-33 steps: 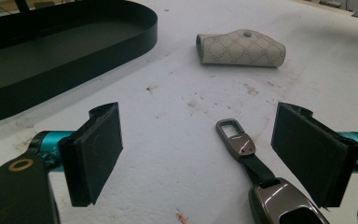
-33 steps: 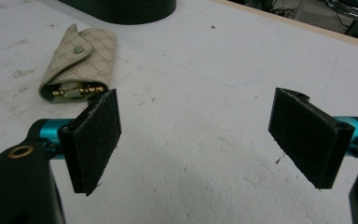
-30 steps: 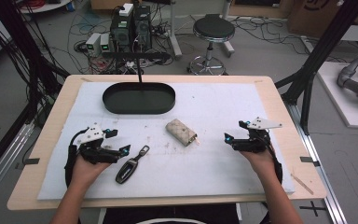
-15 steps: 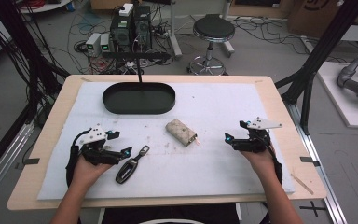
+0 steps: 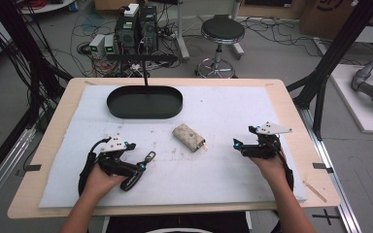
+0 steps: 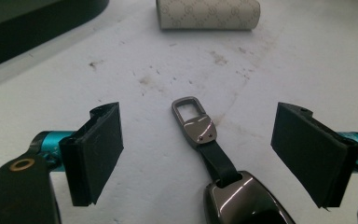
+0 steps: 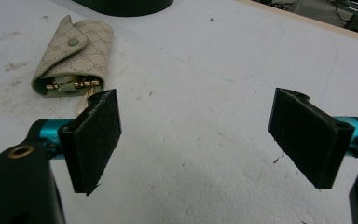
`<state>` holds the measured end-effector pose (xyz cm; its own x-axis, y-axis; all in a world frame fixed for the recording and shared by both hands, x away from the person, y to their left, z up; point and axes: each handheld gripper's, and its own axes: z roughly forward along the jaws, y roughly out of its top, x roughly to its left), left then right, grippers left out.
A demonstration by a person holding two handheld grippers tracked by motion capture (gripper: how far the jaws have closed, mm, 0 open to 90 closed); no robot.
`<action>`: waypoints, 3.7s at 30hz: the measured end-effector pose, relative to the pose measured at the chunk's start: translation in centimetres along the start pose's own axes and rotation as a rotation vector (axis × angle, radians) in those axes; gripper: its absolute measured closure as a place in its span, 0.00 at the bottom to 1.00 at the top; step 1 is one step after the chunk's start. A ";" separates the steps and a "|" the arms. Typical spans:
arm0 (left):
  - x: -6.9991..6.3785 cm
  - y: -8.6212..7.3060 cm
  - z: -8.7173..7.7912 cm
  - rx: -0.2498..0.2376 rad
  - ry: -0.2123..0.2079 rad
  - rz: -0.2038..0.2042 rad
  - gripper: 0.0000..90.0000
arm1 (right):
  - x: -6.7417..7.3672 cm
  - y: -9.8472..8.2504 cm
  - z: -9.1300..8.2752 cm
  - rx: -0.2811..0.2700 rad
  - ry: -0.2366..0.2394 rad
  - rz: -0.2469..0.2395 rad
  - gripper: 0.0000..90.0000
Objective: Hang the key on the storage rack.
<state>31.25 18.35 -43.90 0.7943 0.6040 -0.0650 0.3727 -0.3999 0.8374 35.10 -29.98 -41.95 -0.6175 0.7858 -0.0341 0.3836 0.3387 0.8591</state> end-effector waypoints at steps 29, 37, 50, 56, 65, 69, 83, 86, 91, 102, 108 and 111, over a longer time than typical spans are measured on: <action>-1.5 0.0 1.6 0.157 0.055 0.047 0.70 | 0.0 0.0 0.2 0.006 -0.002 0.005 0.19; -1.9 0.1 1.6 0.162 0.063 0.097 0.80 | 0.0 0.0 0.2 0.007 -0.002 0.003 0.19; -2.3 0.0 1.4 0.134 0.064 0.166 0.97 | 0.1 0.0 0.2 0.002 -0.003 0.002 0.19; -2.5 0.3 1.2 0.115 0.052 0.197 0.98 | 0.1 0.0 0.2 0.003 -0.001 0.002 0.19; -2.2 2.2 -1.2 -0.059 0.055 0.164 0.98 | 0.1 0.0 0.1 -0.006 0.006 0.013 0.19; -1.7 3.2 -2.0 -0.084 0.081 0.164 0.98 | 0.2 0.1 0.1 -0.015 0.017 0.025 0.19; 1.5 9.0 -3.6 -0.147 0.156 0.193 0.98 | 0.3 0.0 0.2 -0.018 0.030 0.037 0.19; 2.4 9.9 -3.8 -0.160 0.153 0.180 0.98 | 0.3 0.0 0.2 -0.019 0.032 0.038 0.19; 3.8 11.3 -3.8 -0.179 0.155 0.167 0.98 | 0.3 0.0 0.3 -0.013 0.033 0.039 0.19; 7.0 15.1 -2.7 -0.221 0.160 0.159 0.98 | 0.3 -0.1 0.5 -0.006 0.043 0.047 0.19; 9.2 16.9 -2.4 -0.198 0.193 0.158 0.98 | 0.2 -0.1 0.6 -0.004 0.046 0.046 0.19; 10.6 17.9 -1.9 -0.178 0.221 0.153 0.98 | 0.1 -0.1 0.6 -0.007 0.044 0.043 0.19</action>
<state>45.40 18.89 -28.59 0.7039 0.6892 0.1717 0.1517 -0.3820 0.9116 35.42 -29.58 -42.33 -0.6299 0.7763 0.0256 0.4062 0.3012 0.8627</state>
